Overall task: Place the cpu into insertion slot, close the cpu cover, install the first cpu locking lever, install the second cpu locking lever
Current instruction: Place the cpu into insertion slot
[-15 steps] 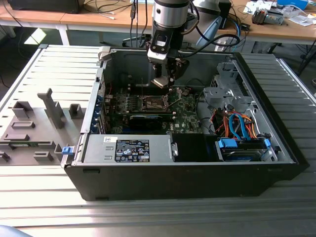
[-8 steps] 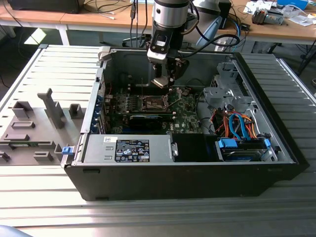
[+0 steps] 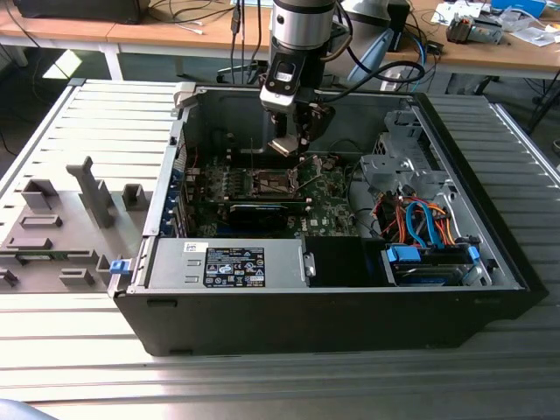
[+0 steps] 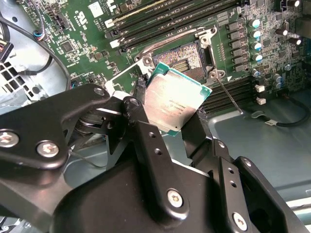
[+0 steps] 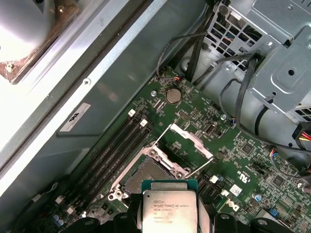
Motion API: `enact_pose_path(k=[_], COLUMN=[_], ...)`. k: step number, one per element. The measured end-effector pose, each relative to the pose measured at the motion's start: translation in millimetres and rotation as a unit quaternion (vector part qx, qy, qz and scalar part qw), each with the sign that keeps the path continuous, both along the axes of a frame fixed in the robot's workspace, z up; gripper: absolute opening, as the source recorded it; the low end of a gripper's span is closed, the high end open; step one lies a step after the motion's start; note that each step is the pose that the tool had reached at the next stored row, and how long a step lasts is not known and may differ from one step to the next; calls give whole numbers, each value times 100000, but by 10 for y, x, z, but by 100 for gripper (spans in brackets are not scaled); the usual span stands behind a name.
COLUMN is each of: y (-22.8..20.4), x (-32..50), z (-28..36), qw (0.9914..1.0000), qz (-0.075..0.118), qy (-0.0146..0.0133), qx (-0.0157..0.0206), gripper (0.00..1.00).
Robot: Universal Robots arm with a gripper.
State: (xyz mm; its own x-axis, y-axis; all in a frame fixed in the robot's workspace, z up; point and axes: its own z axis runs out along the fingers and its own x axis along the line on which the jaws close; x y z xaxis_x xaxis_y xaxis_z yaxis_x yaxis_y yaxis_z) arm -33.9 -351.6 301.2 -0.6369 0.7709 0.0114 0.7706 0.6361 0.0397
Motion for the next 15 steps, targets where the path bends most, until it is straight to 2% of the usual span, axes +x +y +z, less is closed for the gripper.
enact_pose_path(k=[15], y=[0], x=[0], z=[-2], qw=[99997], qz=[-792], qy=[2], qx=[-2], gripper=[54])
